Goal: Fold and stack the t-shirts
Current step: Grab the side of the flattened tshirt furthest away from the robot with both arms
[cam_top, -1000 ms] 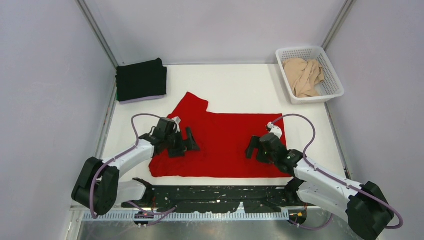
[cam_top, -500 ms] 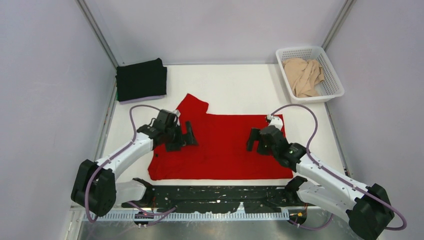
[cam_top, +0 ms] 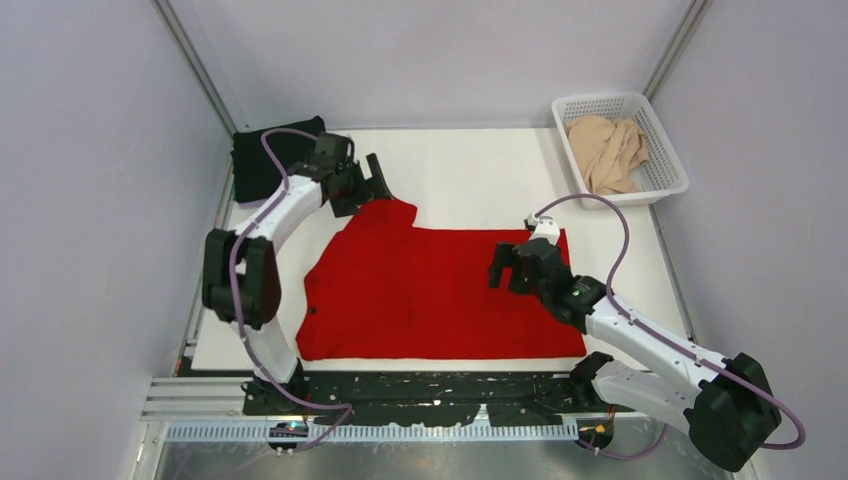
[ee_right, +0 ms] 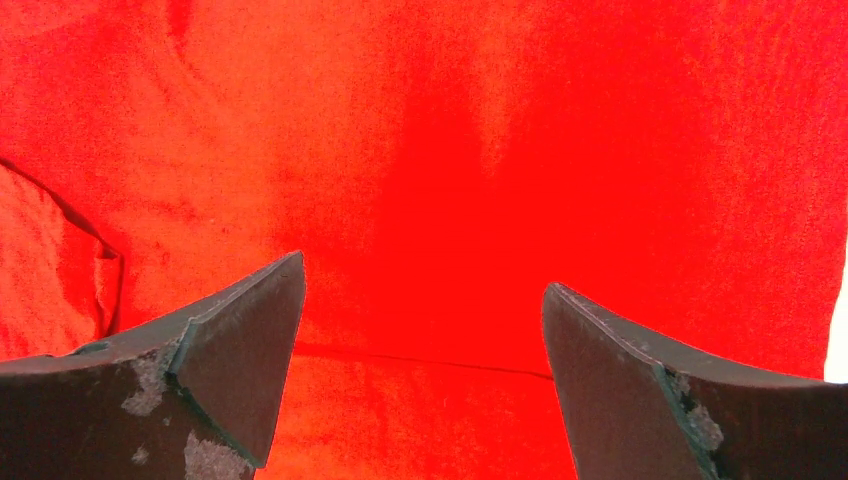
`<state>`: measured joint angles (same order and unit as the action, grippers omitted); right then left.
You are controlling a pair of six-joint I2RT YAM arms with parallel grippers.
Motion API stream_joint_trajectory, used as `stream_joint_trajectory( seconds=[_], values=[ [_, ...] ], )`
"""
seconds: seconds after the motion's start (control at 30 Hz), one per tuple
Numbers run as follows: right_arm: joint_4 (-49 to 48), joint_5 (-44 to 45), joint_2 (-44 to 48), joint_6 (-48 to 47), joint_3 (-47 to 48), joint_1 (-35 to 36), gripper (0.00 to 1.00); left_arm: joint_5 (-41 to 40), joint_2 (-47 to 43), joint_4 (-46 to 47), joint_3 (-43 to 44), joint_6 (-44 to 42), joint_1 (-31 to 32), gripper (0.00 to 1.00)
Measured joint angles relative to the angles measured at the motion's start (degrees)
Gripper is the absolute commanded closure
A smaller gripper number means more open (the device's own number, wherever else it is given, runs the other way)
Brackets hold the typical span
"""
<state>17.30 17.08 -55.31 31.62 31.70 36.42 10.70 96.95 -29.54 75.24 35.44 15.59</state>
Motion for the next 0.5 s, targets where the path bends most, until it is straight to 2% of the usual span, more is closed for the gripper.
stream_joint_trajectory(
  seconds=[0.17, 0.33, 0.5],
  values=[
    [-1.22, -0.7, -0.61, -1.68, -0.04, -1.77, 0.05, -0.48, 19.47, -2.84, 22.32, -2.58, -2.73, 0.01],
    [-2.91, -1.75, -1.53, -2.64, -0.39, -3.37, 0.04, 0.5, 33.99, -6.69, 41.53, -3.28, -3.63, 0.01],
    [-3.61, -3.74, -3.98, -3.1, -0.55, -4.59, 0.05, 2.47, 40.22, -7.17, 47.12, -2.05, -4.11, 0.01]
  ],
)
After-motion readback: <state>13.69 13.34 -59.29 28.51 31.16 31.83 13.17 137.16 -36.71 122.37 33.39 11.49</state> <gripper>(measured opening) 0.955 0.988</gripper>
